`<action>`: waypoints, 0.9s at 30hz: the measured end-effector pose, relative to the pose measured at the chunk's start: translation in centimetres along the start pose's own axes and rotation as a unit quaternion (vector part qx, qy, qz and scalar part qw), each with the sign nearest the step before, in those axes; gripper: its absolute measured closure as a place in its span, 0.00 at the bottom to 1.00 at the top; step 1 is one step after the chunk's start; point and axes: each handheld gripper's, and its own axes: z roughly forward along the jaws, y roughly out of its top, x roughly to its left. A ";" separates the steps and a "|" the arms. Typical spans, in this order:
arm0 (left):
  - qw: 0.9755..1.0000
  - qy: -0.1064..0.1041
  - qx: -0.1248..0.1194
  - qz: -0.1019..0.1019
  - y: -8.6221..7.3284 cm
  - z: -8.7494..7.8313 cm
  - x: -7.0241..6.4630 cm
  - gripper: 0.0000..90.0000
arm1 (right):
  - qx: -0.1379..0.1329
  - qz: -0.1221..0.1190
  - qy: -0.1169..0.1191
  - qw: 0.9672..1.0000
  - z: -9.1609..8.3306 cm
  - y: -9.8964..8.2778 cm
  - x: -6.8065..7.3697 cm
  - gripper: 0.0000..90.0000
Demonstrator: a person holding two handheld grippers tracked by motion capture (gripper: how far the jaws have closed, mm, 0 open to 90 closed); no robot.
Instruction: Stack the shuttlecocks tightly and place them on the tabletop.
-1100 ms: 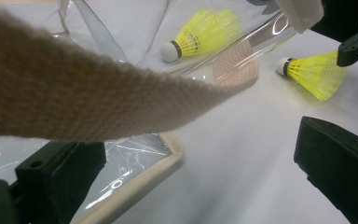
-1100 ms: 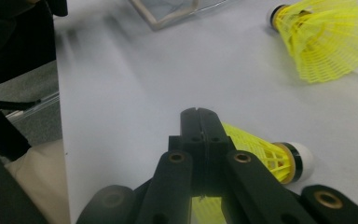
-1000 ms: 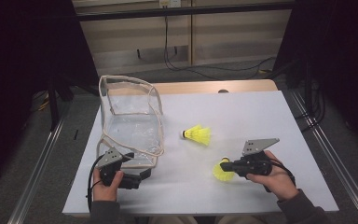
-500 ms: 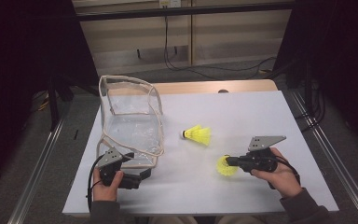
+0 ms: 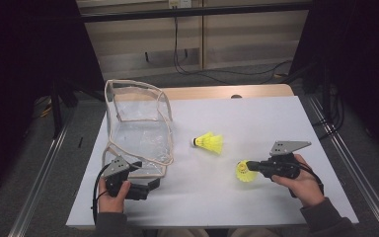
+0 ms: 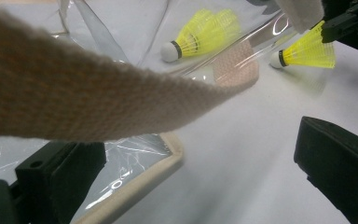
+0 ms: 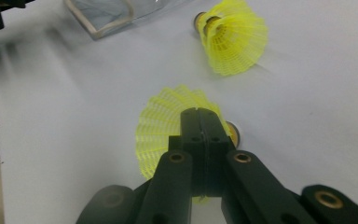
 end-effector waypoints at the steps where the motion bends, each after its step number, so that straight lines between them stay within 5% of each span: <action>1: 1.000 0.000 0.000 0.000 0.0 0.0 0.0 0.02 | 0.000 0.002 -0.003 1.000 -0.1 -0.1 -0.1 1.00; 15: 1.000 0.000 0.000 0.000 0.0 0.0 0.0 0.02 | -0.009 0.025 -0.055 0.998 -0.3 -0.7 -1.6 1.00; 27: 1.000 0.000 -0.001 0.000 0.0 0.0 0.0 0.02 | 0.000 0.028 -0.067 0.997 0.4 -1.0 -2.1 1.00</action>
